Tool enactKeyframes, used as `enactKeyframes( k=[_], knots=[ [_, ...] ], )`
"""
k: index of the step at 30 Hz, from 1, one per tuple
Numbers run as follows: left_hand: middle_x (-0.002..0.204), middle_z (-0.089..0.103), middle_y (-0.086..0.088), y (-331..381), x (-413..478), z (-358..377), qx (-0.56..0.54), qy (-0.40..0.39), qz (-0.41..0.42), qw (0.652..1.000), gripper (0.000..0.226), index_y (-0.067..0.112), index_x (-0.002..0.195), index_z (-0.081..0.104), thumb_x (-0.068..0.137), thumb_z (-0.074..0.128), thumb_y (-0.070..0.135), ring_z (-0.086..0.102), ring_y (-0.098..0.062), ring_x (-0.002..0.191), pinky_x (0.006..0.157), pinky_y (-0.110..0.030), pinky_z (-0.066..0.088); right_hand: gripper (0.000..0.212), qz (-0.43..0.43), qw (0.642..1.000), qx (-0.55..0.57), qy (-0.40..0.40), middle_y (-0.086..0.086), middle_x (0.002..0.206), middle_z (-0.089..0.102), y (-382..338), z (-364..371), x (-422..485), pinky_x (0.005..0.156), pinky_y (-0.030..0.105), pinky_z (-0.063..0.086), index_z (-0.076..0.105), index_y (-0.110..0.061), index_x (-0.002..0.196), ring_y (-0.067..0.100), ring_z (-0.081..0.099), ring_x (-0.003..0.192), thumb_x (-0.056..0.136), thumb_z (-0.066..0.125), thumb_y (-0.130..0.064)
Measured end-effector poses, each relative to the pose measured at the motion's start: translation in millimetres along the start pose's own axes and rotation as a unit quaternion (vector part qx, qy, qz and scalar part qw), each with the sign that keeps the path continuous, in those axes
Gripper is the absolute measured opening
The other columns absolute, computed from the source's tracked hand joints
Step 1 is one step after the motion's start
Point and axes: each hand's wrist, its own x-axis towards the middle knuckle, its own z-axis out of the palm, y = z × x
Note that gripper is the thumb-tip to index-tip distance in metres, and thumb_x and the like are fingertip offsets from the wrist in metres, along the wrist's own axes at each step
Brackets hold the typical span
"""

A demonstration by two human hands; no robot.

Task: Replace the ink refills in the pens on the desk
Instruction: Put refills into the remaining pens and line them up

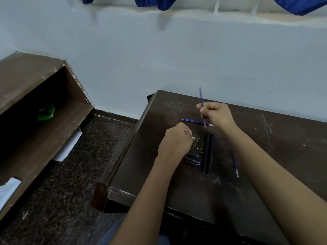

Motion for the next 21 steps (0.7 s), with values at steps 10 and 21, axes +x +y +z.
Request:
enactKeyframes(
  k=[10, 21],
  knots=[
    [0.108, 0.064, -0.009, -2.8, 0.0, -0.1, 0.014, 0.023, 0.014, 1.000, 0.020, 0.015, 0.102, 0.058, 0.093, 0.040, 0.013, 0.065, -0.022, 0.094, 0.080, -0.037, 0.052, 0.012, -0.072, 0.894, -0.434, -0.083, 0.008, 0.105, 0.068, 38.9, 9.5, 17.9, 0.085, 0.038, 0.052, 0.068, -0.024, 0.087, 0.032, 0.062, 0.099, 0.082, 0.063, -0.014],
    [0.109, 0.064, -0.008, -5.2, 3.1, -1.2, 0.028, 0.025, 0.007, 0.999, 0.023, 0.015, 0.106, 0.059, 0.094, 0.040, 0.011, 0.064, -0.021, 0.095, 0.080, -0.034, 0.050, 0.019, -0.072, 0.876, -0.475, -0.026, 0.012, 0.107, 0.066, 49.1, 17.8, 28.8, 0.080, 0.041, 0.052, 0.069, -0.019, 0.097, 0.036, 0.063, 0.096, 0.088, 0.054, -0.012]
  ],
)
